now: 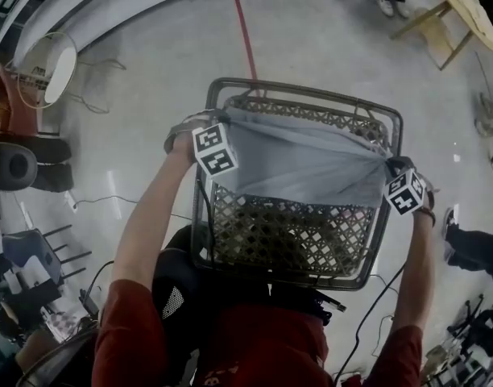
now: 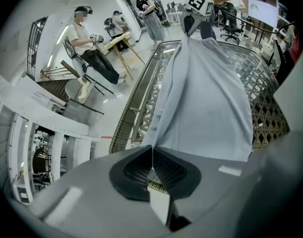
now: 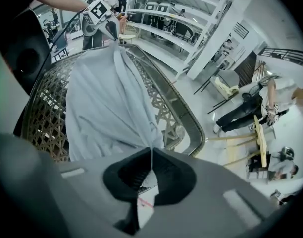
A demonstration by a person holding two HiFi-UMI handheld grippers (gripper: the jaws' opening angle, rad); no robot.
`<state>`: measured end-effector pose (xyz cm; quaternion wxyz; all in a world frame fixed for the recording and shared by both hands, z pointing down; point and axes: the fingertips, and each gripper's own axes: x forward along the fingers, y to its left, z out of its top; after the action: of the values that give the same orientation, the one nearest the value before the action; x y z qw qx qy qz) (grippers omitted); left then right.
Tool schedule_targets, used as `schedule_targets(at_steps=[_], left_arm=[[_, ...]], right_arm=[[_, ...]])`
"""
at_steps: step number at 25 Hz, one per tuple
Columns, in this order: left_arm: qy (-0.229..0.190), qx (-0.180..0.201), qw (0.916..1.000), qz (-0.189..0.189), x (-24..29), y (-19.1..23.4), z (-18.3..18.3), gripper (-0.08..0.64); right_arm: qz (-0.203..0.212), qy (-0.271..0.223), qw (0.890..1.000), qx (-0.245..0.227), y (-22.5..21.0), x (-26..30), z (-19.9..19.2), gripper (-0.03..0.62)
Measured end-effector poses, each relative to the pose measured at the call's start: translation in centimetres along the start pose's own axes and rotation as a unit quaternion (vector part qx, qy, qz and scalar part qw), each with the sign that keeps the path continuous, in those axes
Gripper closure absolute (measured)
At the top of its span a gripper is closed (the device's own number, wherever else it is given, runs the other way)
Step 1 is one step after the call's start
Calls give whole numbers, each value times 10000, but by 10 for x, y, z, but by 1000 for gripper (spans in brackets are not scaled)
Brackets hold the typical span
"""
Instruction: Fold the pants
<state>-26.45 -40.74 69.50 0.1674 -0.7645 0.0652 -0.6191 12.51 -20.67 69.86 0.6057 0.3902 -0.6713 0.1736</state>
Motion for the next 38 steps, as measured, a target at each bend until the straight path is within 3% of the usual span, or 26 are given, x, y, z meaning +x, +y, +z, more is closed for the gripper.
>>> schedule_targets(at_steps=[5, 11, 15, 22, 25, 27, 29, 31, 35, 38], left_arm=[[71, 53, 9999, 51, 25, 9, 2, 545], [149, 46, 9990, 409, 39, 24, 4, 526], [228, 59, 9986, 482, 44, 27, -1, 509], [-56, -400, 9973, 607, 19, 25, 0, 508], [-252, -617, 9949, 759, 1, 20, 9, 508], [-473, -962, 9900, 919, -14, 15, 17, 508], [-822, -1579, 9779, 1094, -33, 10, 29, 508], [-1317, -2386, 9540, 1248, -55, -2, 49, 512], [-2219, -3763, 8782, 1946, -106, -29, 87, 523], [-2818, -4121, 8329, 2388, -145, -54, 119, 539]], right_arm=[[-174, -19, 9998, 79, -9, 22, 1, 576], [-567, -31, 9983, 158, -31, 30, 3, 518], [-575, 43, 9981, 211, -32, 38, 0, 492], [-676, -141, 9971, 315, -26, 24, 10, 492], [-766, -429, 9950, 473, -17, 8, 22, 492], [-845, -763, 9906, 758, -11, -7, 34, 492], [-967, -1223, 9804, 1205, -2, -26, 49, 492], [-1094, -1792, 9626, 1712, 9, -49, 60, 492], [-1232, -2849, 9227, 2286, 37, -102, 82, 492], [-1277, -3624, 8830, 2696, 53, -150, 97, 492]])
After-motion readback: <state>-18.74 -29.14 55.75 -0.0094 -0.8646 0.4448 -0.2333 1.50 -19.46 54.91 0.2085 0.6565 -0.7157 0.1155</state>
